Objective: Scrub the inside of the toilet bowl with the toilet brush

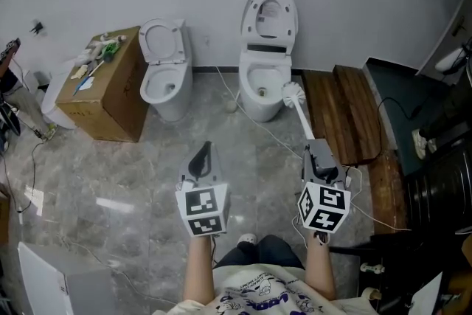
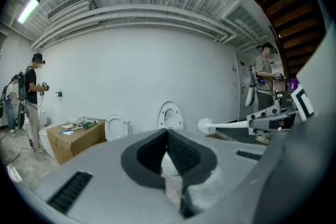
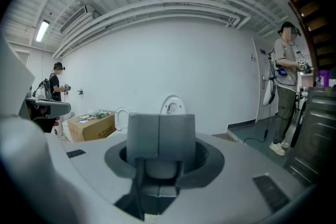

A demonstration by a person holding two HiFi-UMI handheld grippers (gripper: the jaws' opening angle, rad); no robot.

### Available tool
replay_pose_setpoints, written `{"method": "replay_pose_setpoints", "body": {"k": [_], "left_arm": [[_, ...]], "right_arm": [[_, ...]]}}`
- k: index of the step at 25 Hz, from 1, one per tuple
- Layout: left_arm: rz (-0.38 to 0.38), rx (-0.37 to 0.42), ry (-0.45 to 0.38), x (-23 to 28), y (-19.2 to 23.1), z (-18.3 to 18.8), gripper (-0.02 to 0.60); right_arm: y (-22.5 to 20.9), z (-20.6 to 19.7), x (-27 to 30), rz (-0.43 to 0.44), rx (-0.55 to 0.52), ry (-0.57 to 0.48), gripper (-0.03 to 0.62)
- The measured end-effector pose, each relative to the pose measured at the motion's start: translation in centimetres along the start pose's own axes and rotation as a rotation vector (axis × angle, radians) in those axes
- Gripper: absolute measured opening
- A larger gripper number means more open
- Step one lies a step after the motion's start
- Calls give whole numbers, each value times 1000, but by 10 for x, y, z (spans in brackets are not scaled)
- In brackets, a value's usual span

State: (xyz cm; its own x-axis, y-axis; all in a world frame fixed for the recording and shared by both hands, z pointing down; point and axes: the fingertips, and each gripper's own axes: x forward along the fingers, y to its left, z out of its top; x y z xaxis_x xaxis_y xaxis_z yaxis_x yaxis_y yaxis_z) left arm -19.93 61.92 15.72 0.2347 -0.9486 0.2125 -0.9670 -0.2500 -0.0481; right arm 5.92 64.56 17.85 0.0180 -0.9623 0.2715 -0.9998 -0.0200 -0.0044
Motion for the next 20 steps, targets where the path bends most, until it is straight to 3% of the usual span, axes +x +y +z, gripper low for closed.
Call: {"method": "replay_pose_setpoints", "body": {"k": [12, 20], "left_arm": [[-5, 2, 52, 54, 9, -8, 2], [27, 8, 68, 132, 7, -1, 2]], "right_arm": [[-4, -8, 56, -8, -1, 72, 169], [-30, 5, 143, 8, 6, 90, 169]]}}
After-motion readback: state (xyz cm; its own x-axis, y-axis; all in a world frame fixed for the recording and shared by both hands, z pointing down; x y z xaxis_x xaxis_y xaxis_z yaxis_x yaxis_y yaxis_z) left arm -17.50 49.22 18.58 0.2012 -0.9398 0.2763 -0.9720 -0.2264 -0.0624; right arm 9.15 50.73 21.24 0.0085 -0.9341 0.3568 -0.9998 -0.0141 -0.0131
